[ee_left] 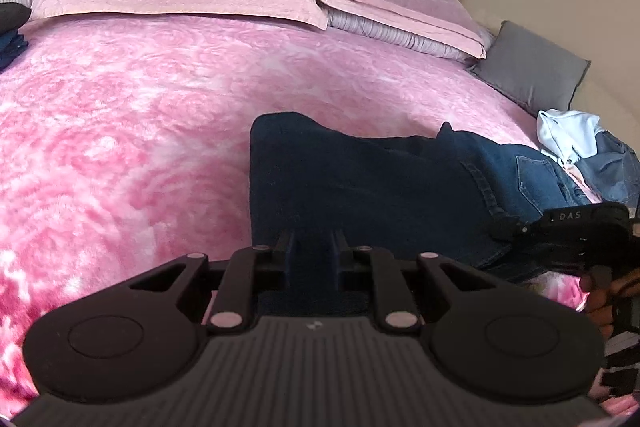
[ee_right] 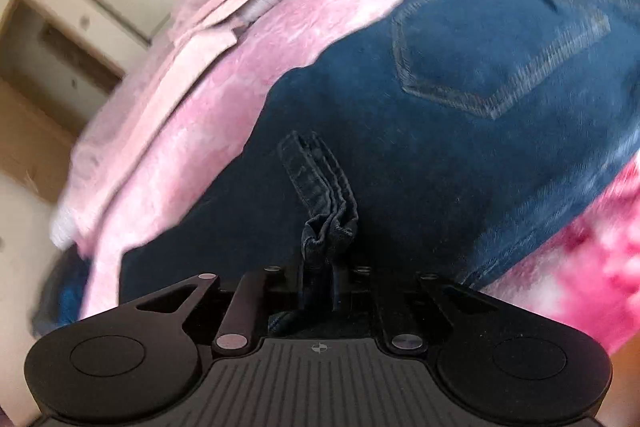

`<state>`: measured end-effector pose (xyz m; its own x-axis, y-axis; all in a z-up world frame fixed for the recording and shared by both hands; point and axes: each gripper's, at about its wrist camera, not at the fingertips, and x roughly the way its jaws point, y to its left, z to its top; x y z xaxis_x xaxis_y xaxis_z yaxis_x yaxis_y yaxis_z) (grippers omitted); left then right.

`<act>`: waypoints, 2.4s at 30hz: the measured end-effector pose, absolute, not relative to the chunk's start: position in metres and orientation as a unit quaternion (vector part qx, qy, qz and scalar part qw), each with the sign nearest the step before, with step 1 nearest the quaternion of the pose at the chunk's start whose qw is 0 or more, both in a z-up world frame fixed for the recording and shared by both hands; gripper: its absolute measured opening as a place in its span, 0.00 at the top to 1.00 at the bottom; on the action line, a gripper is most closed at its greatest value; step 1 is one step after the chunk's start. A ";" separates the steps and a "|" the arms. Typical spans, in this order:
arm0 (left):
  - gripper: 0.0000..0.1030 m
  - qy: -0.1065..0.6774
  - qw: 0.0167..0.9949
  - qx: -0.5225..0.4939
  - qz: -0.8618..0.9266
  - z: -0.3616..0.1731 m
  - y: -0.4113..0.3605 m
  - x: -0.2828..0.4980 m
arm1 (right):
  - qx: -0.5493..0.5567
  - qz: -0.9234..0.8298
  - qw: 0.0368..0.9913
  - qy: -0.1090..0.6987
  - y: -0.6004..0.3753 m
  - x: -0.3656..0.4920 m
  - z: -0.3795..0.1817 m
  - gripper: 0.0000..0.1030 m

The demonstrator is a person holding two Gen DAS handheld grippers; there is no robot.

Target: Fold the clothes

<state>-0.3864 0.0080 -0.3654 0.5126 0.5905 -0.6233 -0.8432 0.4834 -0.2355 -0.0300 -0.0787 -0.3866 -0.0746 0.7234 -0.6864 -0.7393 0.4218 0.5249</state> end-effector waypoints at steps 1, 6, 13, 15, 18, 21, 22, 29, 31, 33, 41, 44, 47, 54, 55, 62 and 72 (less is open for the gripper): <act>0.87 0.238 0.828 -0.261 0.435 -0.363 0.011 -0.387 | -0.046 0.529 0.705 0.470 -0.077 -0.038 -0.378 0.67; 0.93 0.236 0.834 -0.230 0.442 -0.349 0.039 -0.378 | -0.132 0.541 0.782 0.280 -0.067 -0.072 -0.338 0.61; 0.98 0.266 0.839 -0.197 0.431 -0.363 0.097 -0.335 | -0.219 0.600 0.706 0.306 0.021 -0.079 -0.382 0.61; 0.98 0.307 0.830 -0.176 0.432 -0.381 0.108 -0.321 | -0.253 0.594 0.707 0.289 0.028 -0.079 -0.403 0.61; 0.98 0.322 0.827 -0.152 0.435 -0.408 0.111 -0.315 | -0.295 0.593 0.713 0.232 0.025 -0.086 -0.431 0.61; 0.98 0.315 0.827 -0.146 0.442 -0.410 0.107 -0.316 | -0.292 0.596 0.715 0.218 0.018 -0.088 -0.438 0.61; 0.98 0.318 0.826 -0.143 0.443 -0.408 0.106 -0.316 | -0.287 0.599 0.715 0.220 0.018 -0.087 -0.438 0.61; 0.99 0.291 0.833 -0.161 0.442 -0.367 0.051 -0.343 | -0.216 0.622 0.708 0.255 -0.054 -0.082 -0.381 0.61; 0.98 0.299 0.829 -0.173 0.440 -0.370 0.035 -0.348 | -0.220 0.624 0.704 0.260 -0.073 -0.087 -0.383 0.61; 0.98 0.317 0.816 -0.190 0.444 -0.388 0.031 -0.349 | -0.249 0.615 0.694 0.278 -0.080 -0.091 -0.399 0.61; 0.99 0.317 0.809 -0.170 0.466 -0.370 0.010 -0.342 | -0.257 0.602 0.709 0.263 -0.092 -0.096 -0.381 0.61; 0.98 0.330 0.796 -0.199 0.467 -0.378 0.001 -0.342 | -0.257 0.611 0.698 0.271 -0.101 -0.099 -0.389 0.61; 0.98 0.336 0.782 -0.201 0.485 -0.389 -0.005 -0.337 | -0.282 0.602 0.703 0.255 -0.100 -0.103 -0.406 0.61; 0.92 0.350 0.751 -0.211 0.518 -0.357 -0.036 -0.335 | -0.200 0.591 0.710 0.326 -0.137 -0.085 -0.369 0.61; 0.89 0.354 0.747 -0.212 0.521 -0.354 -0.042 -0.334 | -0.202 0.583 0.713 0.332 -0.144 -0.085 -0.368 0.61; 0.76 0.350 0.758 -0.192 0.515 -0.327 -0.094 -0.326 | -0.188 0.556 0.727 0.357 -0.189 -0.084 -0.353 0.61; 0.73 0.325 0.787 -0.130 0.507 -0.287 -0.144 -0.314 | -0.152 0.564 0.735 0.344 -0.225 -0.084 -0.328 0.61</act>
<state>-0.3138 -0.1438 -0.2875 0.2735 0.7142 -0.6444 -0.8836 0.4512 0.1251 -0.0844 -0.2253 -0.3278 0.1277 0.7242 -0.6776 -0.9336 0.3185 0.1644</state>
